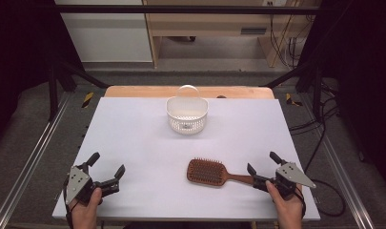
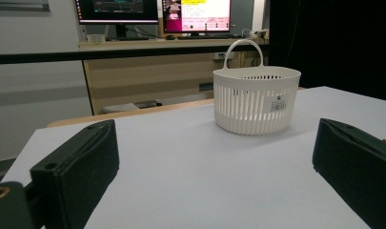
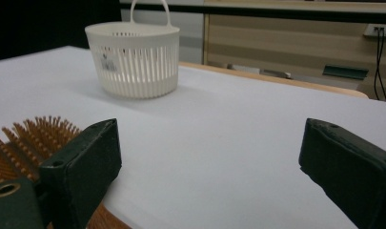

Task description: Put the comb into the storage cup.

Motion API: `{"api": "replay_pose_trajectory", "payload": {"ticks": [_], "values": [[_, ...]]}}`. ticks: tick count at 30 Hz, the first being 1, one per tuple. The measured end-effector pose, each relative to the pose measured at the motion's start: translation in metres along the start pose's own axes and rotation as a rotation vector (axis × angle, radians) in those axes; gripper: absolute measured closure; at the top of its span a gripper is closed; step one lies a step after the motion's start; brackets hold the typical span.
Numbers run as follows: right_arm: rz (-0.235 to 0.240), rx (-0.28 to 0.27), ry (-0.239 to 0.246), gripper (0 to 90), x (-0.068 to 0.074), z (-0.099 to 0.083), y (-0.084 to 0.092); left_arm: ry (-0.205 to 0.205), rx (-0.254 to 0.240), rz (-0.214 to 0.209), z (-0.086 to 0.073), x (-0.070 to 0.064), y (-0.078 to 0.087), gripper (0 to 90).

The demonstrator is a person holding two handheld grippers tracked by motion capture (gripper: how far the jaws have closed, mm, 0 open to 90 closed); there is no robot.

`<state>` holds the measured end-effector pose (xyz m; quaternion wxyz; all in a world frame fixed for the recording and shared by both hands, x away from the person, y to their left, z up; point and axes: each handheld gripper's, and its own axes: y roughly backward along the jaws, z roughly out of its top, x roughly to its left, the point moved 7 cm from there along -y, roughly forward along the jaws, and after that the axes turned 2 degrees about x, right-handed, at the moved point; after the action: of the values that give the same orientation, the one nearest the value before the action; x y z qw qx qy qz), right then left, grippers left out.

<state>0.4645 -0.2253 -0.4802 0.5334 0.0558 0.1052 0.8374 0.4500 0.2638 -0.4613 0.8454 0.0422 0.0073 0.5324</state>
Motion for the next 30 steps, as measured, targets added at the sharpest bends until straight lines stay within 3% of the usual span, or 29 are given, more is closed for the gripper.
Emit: {"api": "replay_pose_trajectory", "payload": {"ticks": [5,9,11,13,16,18,19,20,21,23,26,28,29,30], "values": [[0.017,0.03,0.019,7.6,0.009,0.003,-0.006,0.014,-0.001,0.01,-0.001,0.004,-0.002,1.9],[0.063,0.07,0.031,9.6,0.016,0.007,-0.015,0.032,-0.034,0.072,0.003,0.009,-0.001,3.0],[0.059,0.099,0.031,12.4,0.016,0.012,-0.023,0.044,-0.034,0.061,0.003,0.009,-0.004,2.1],[0.053,0.104,0.023,14.1,0.015,0.013,-0.026,0.028,-0.008,0.048,-0.002,0.008,-0.01,2.0],[0.062,0.145,0.021,20.3,0.017,0.016,-0.037,0.047,0.013,0.028,-0.005,0.007,-0.014,1.7],[0.069,0.199,0.056,27.6,0.02,0.015,-0.043,0.04,0.016,0.022,-0.005,0.005,-0.015,1.5],[0.09,0.229,0.077,40.4,0.024,0.016,-0.046,0.039,0.02,0.024,-0.005,0.005,-0.014,1.3],[0.09,0.229,0.077,40.4,0.024,0.016,-0.046,0.035,0.036,0.031,-0.007,0.005,-0.015,1.3],[0.113,0.242,0.075,47.3,0.026,0.017,-0.047,0.032,0.054,0.049,-0.009,0.007,-0.014,1.3],[0.131,0.295,0.087,59.0,0.032,0.021,-0.048,0.086,0.058,0.039,-0.01,0.009,-0.015,1.5],[0.127,0.297,0.11,64.9,0.033,0.026,-0.047,0.079,0.072,0.026,-0.013,0.007,-0.016,1.3],[0.124,0.301,0.123,76.2,0.027,0.031,-0.046,0.068,0.082,0.009,-0.015,0.005,-0.017,1.3],[0.124,0.301,0.123,76.2,0.027,0.031,-0.046,0.068,0.082,0.009,-0.015,0.005,-0.017,1.3],[0.129,0.321,0.111,83.7,0.022,0.031,-0.047,0.065,0.082,0.003,-0.014,0.004,-0.017,1.3]]}}
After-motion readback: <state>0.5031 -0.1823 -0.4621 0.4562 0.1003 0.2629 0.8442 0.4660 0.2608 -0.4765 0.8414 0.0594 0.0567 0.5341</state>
